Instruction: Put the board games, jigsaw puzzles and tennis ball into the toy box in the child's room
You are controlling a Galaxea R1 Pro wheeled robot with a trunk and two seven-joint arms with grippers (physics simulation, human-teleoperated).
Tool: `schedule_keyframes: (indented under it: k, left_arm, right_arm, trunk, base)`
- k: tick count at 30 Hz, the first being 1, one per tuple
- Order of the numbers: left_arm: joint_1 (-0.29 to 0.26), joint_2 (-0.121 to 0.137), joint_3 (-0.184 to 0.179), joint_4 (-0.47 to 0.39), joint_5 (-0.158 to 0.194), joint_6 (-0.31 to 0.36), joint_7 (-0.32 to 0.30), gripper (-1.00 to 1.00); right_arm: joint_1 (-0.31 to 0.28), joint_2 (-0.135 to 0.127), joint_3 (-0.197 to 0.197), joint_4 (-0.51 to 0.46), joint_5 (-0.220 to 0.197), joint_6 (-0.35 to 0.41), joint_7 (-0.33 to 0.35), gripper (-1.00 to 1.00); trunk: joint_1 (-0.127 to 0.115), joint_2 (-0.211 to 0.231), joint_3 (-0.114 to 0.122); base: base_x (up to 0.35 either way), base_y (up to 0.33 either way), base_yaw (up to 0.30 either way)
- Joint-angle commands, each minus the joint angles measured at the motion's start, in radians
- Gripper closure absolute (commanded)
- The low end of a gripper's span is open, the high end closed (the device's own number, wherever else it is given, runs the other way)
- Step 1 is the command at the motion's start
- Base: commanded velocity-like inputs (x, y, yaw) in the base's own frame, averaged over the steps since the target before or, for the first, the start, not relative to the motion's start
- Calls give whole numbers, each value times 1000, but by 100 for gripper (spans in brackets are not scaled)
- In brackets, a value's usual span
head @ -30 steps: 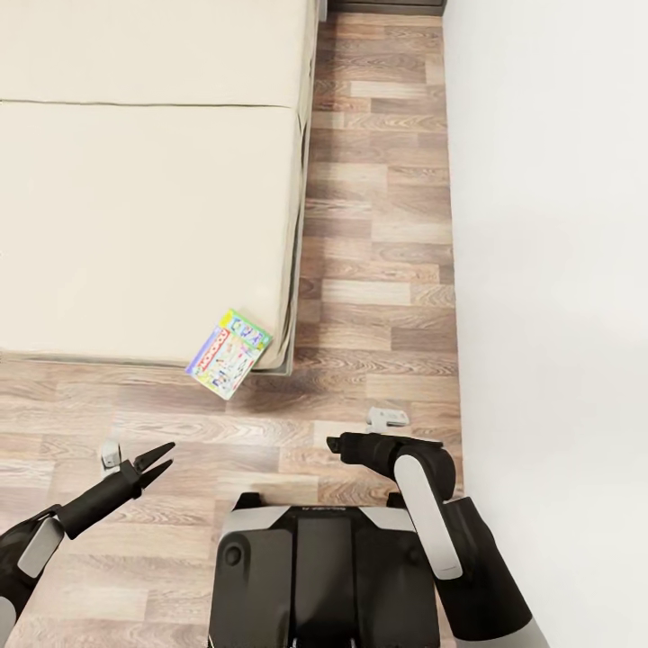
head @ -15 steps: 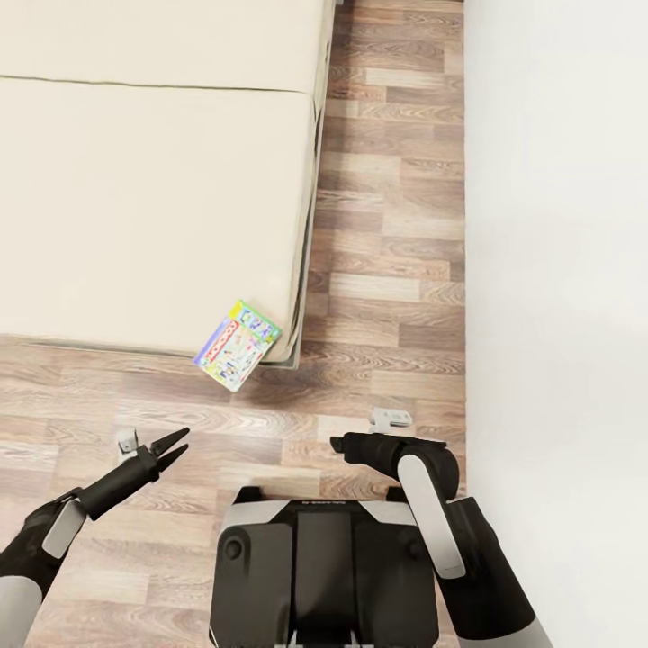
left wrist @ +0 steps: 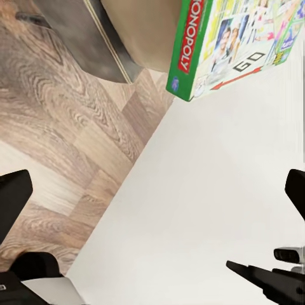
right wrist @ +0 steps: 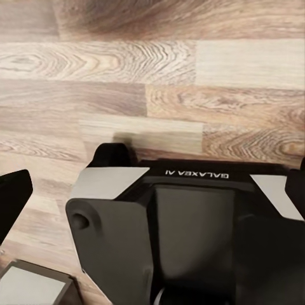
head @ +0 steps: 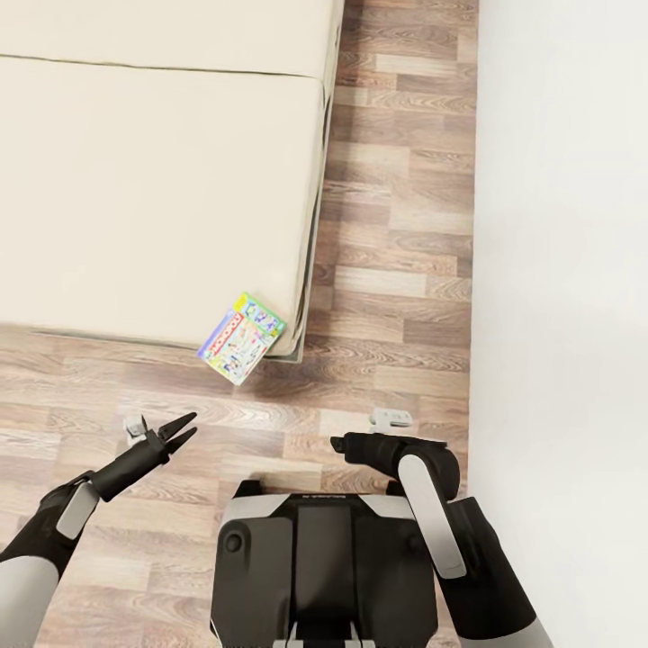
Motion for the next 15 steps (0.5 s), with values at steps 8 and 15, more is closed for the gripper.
schedule_keyframes:
  k: [8,15]
  left_arm:
    - [-7,3,0,-2,3,8,-13,-100]
    - [-8,10,0,-2,-1,8,-73,-100]
  right_arm:
    - [0,0,0,-1,-10,3,-9,-100]
    - [0,-1,-2,-1,-10,3,-9,-100]
  trunk:
    - [0,-1,-14]
    - [0,-1,-25]
  base:
    - [0,0,6]
    - [0,0,0]
